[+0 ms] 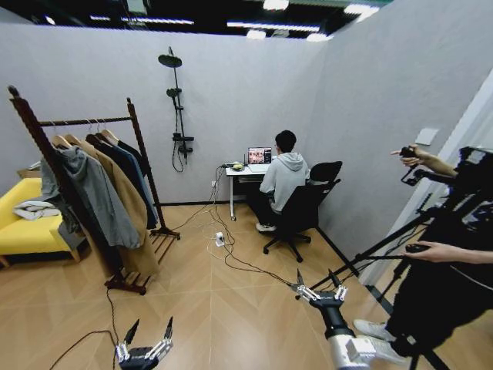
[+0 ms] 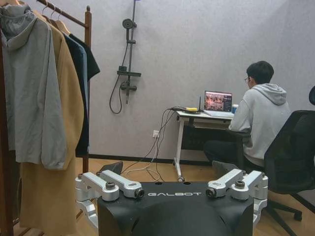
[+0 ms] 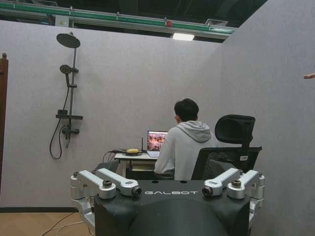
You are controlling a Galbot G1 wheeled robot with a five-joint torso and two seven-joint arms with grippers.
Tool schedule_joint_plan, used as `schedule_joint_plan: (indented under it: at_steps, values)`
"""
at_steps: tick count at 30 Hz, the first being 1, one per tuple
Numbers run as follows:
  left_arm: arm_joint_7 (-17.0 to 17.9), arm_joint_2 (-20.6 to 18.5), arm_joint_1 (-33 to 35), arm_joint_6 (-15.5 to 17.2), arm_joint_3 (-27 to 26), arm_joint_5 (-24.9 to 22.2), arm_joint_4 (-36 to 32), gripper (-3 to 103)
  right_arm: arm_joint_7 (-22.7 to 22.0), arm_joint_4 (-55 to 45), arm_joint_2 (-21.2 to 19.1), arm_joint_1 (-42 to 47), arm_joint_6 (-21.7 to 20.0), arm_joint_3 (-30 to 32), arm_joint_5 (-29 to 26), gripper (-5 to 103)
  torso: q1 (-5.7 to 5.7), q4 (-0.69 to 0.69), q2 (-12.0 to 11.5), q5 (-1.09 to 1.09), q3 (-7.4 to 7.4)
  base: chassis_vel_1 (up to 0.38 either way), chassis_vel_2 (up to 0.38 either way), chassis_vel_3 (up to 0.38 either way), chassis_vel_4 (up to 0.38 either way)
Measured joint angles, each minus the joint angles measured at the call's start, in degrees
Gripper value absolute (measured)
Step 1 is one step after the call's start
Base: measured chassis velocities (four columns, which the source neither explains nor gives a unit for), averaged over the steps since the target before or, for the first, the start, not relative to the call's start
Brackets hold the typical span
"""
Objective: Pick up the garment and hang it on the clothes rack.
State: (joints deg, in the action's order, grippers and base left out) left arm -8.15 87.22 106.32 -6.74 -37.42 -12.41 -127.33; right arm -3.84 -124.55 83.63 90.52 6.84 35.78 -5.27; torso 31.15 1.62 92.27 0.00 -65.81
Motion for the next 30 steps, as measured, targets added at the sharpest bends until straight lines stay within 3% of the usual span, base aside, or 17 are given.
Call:
schedule_joint_plan:
  at_steps: [15,30]
  values:
    - [0.0,0.0,0.0,0.0,0.0,0.0,0.0,100,4.9,1.0,-1.1,-1.5,-1.1,7.7,-4.0,100,0.00,0.00,0.0,0.00,0.00,0.000,0.000,0.000,0.000]
    - [0.0,0.0,0.0,0.0,0.0,0.0,0.0,100,7.3,-1.1,-5.1,-0.1,-4.2,4.1,-13.6,100,0.00,0.00,0.0,0.00,0.00,0.000,0.000,0.000,0.000]
